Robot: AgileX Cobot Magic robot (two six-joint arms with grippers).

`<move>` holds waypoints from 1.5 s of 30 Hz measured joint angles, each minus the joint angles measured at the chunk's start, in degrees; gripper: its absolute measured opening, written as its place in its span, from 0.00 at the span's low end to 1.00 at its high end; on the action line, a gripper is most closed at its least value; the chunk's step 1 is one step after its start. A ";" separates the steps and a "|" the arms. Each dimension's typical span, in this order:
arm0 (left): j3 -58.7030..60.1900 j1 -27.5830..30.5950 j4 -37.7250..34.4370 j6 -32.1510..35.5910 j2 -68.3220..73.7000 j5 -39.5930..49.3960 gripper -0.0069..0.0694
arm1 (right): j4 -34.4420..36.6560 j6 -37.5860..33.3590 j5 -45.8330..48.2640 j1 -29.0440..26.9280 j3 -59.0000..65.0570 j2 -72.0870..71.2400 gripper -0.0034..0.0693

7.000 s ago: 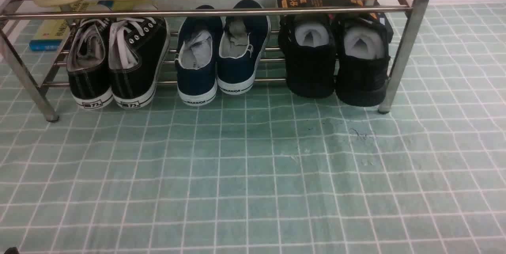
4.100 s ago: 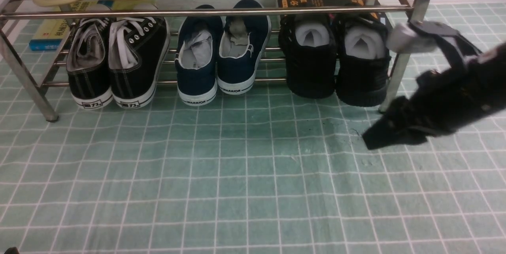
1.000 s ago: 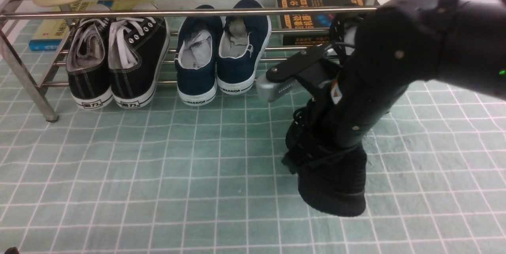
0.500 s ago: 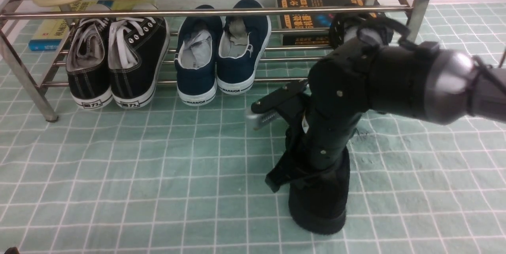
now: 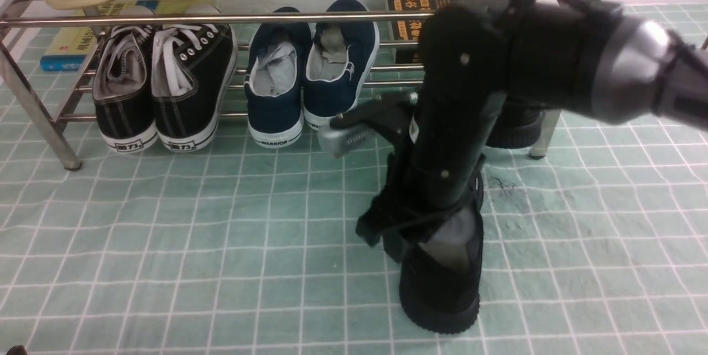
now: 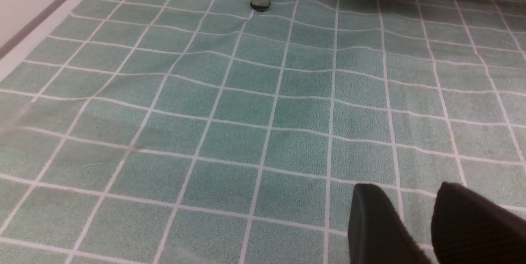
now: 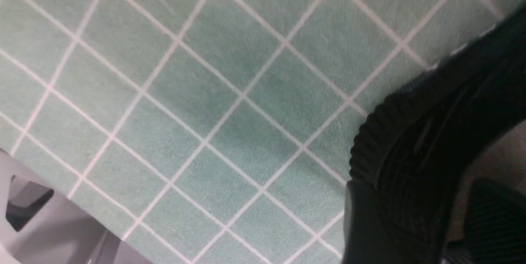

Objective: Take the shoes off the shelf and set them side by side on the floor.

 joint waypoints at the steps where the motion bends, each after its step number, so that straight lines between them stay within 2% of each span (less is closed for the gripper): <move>1: 0.00 0.00 0.00 0.00 0.00 0.00 0.41 | -0.15 -0.42 0.15 0.00 -0.47 -0.77 0.42; 3: 0.00 0.00 0.00 0.00 0.00 0.00 0.41 | -1.00 -1.10 0.67 0.00 -0.80 -3.04 0.30; 4: 0.00 0.00 0.00 0.00 0.00 0.00 0.41 | -1.27 -1.15 0.72 0.00 -0.80 -3.55 0.27; 5: 0.00 0.00 0.00 0.00 0.00 0.00 0.41 | -2.44 -1.16 0.90 0.00 -0.80 -5.58 0.17; 7: 0.00 0.00 0.00 0.00 0.00 0.00 0.41 | -3.29 -0.96 1.16 0.00 -0.84 -9.28 0.05; 14: 0.00 0.00 0.00 0.00 0.00 0.00 0.41 | -6.80 2.71 2.19 0.00 -0.87 -17.27 0.03; 17: 0.00 0.00 0.00 0.00 0.00 0.00 0.41 | -13.26 6.82 2.24 0.00 -0.87 -17.40 0.04; 20: 0.00 0.00 0.00 0.00 0.00 0.00 0.41 | -21.67 12.83 1.49 0.00 -0.87 -15.72 0.06; 22: 0.00 0.00 0.00 0.00 0.00 0.00 0.41 | -24.30 14.67 0.53 0.00 -0.87 -14.90 0.08; 23: 0.00 0.00 0.00 0.00 0.00 0.00 0.41 | -28.12 17.50 -1.27 0.00 -0.87 -13.23 0.13; 24: 0.00 0.00 0.00 0.00 0.00 0.00 0.41 | -28.95 17.78 -1.75 0.00 -0.87 -13.06 0.14; 28: 0.00 0.00 0.00 0.00 0.00 0.00 0.41 | -33.91 22.82 -7.45 -1.24 -0.87 -9.07 0.36; 29: 0.00 0.00 0.00 0.00 0.00 0.00 0.41 | -34.32 24.09 -9.57 -2.58 -0.87 -7.85 0.45; 30: 0.00 0.00 0.00 0.00 0.00 0.00 0.41 | -34.32 24.26 -9.90 -2.58 -0.87 -7.67 0.46; 31: 0.00 0.00 0.00 0.00 0.00 0.00 0.41 | -34.37 25.56 -12.33 -4.33 -0.87 -6.55 0.54; 34: 0.00 0.00 0.00 0.00 0.00 0.00 0.41 | -34.32 27.45 -16.52 -7.91 -0.87 -4.45 0.64; 39: 0.00 0.00 0.00 0.00 0.00 0.00 0.41 | -34.10 27.97 -21.96 -11.92 -0.87 -1.79 0.66; 45: 0.00 0.00 0.00 0.00 0.00 0.00 0.41 | -34.10 28.26 -27.83 -13.60 -0.87 2.83 0.62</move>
